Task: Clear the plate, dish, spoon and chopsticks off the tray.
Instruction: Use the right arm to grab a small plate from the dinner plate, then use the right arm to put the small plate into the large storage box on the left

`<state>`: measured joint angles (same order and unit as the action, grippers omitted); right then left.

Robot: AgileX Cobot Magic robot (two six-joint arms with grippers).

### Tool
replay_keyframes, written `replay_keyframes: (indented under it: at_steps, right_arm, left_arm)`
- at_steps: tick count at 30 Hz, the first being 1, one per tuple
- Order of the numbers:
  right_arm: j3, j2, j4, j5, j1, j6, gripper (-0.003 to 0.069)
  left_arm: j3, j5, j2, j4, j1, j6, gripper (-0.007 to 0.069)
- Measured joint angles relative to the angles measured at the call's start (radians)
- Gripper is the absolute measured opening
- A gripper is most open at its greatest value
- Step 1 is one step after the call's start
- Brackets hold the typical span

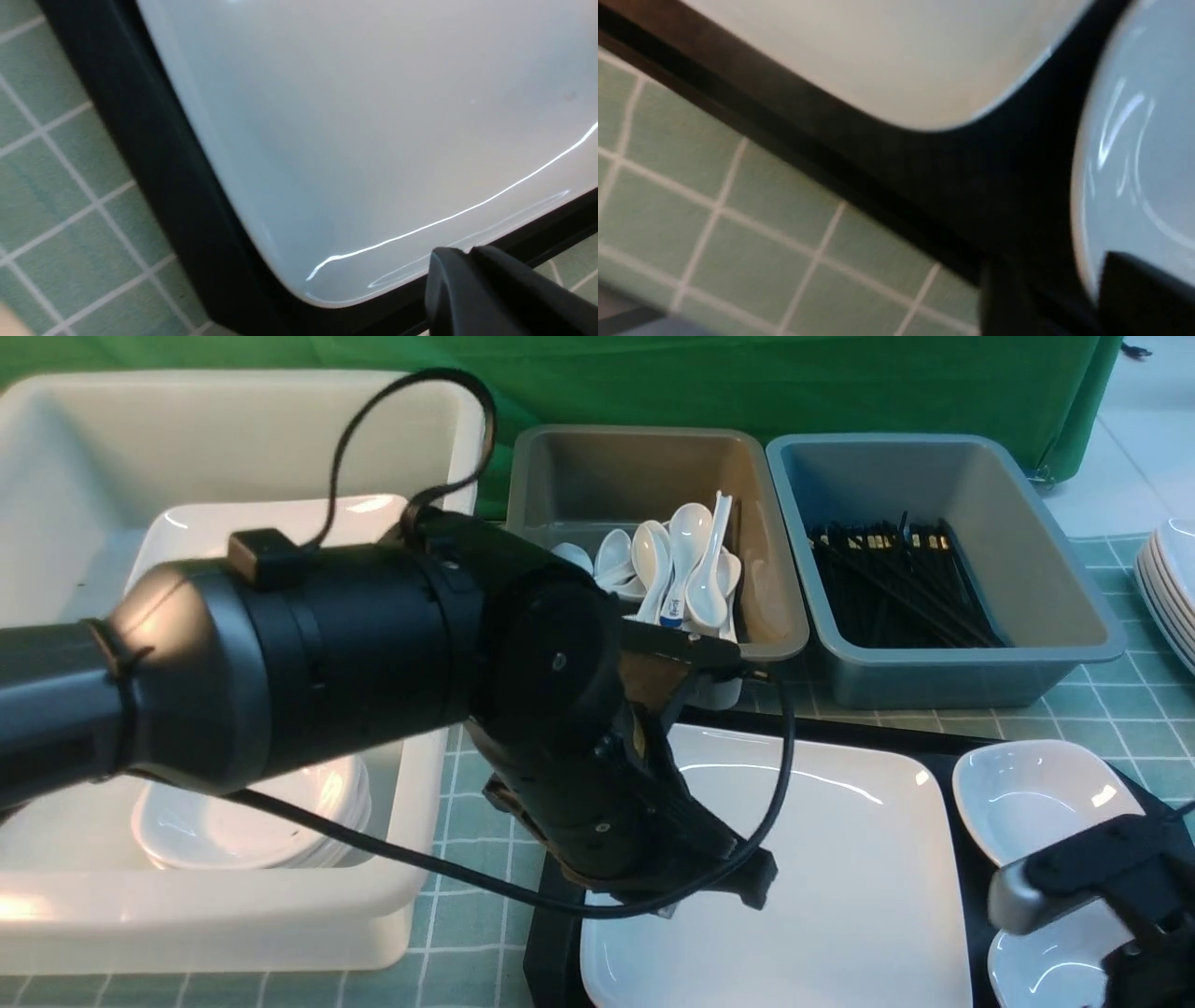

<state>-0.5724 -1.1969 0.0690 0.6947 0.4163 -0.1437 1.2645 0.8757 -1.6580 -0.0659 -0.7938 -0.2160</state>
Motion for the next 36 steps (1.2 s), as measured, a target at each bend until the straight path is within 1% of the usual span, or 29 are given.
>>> replay_keyframes:
  at_steps: [2, 3, 4, 5, 7, 10, 12, 13, 14, 15, 18, 20, 22, 23, 26, 28, 32, 34, 36]
  right_arm:
    - [0.001, -0.028, -0.08, -0.031, 0.041, 0.072, 0.0477]
    - [0.001, -0.048, -0.115, -0.039, 0.056, 0.102, 0.0502]
    - [0.001, -0.057, -0.138, -0.042, 0.063, 0.116, 0.051]
    - [0.001, -0.105, -0.19, -0.053, 0.085, 0.17, 0.0526]
    - [0.001, -0.141, -0.205, -0.062, 0.087, 0.188, 0.052]
    - [0.001, -0.21, -0.221, -0.074, 0.09, 0.22, 0.0447]
    - [0.001, -0.234, -0.228, -0.08, 0.091, 0.231, 0.036]
    - [0.001, -0.239, -0.232, -0.082, 0.092, 0.233, 0.0307]
    - [-0.005, -0.241, -0.238, -0.089, 0.095, 0.236, 0.0235]
    - [-0.013, -0.238, -0.237, -0.097, 0.097, 0.236, 0.0215]
    - [-0.022, -0.236, -0.24, -0.086, 0.097, 0.236, 0.0217]
    - [-0.043, -0.22, -0.237, -0.044, 0.097, 0.236, 0.0209]
    - [-0.071, -0.192, -0.231, 0.003, 0.097, 0.237, 0.0171]
    - [-0.079, -0.178, -0.231, 0.014, 0.097, 0.237, 0.0162]
    - [-0.173, -0.078, -0.22, 0.117, 0.096, 0.244, 0.0074]
    - [-0.224, -0.038, -0.201, 0.154, 0.096, 0.257, 0.0063]
    - [-0.402, 0.005, -0.198, 0.227, 0.096, 0.258, 0.0062]
    - [-0.489, 0.0, -0.19, 0.231, 0.096, 0.242, 0.0062]
    - [-0.582, -0.024, -0.142, 0.214, 0.096, 0.197, 0.0062]
  left_arm:
    - [0.0, 0.021, 0.013, 0.002, 0.016, 0.0, 0.0008]
    - [0.0, 0.035, 0.023, 0.002, 0.026, 0.0, 0.0008]
    - [0.0, 0.045, 0.03, 0.002, 0.035, 0.0, 0.0008]
    - [0.0, 0.078, 0.055, 0.001, 0.073, 0.001, 0.0008]
    - [0.0, 0.092, 0.073, 0.0, 0.101, 0.001, 0.001]
    - [0.0, 0.113, 0.124, 0.0, 0.178, 0.001, 0.001]
    - [0.0, 0.12, 0.151, 0.003, 0.216, 0.002, 0.001]
    - [0.0, 0.124, 0.168, 0.003, 0.229, 0.006, 0.001]
    - [0.0, 0.13, 0.201, 0.004, 0.262, 0.014, 0.001]
    - [0.0, 0.134, 0.221, 0.005, 0.285, 0.024, 0.001]
    - [0.0, 0.141, 0.266, 0.005, 0.321, 0.037, 0.001]
    - [0.0, 0.157, 0.312, 0.013, 0.37, 0.048, 0.001]
    - [0.0, 0.168, 0.344, 0.017, 0.414, 0.052, 0.001]
    - [0.0, 0.168, 0.345, 0.017, 0.419, 0.052, 0.001]
    - [0.0, 0.196, 0.389, 0.027, 0.503, 0.059, 0.001]
    - [0.0, 0.212, 0.406, 0.027, 0.547, 0.069, 0.001]
    - [0.0, 0.245, 0.432, 0.027, 0.656, 0.09, 0.001]
    - [0.0, 0.261, 0.448, 0.026, 0.703, 0.11, 0.001]
    - [0.0, 0.272, 0.468, 0.02, 0.739, 0.117, 0.001]
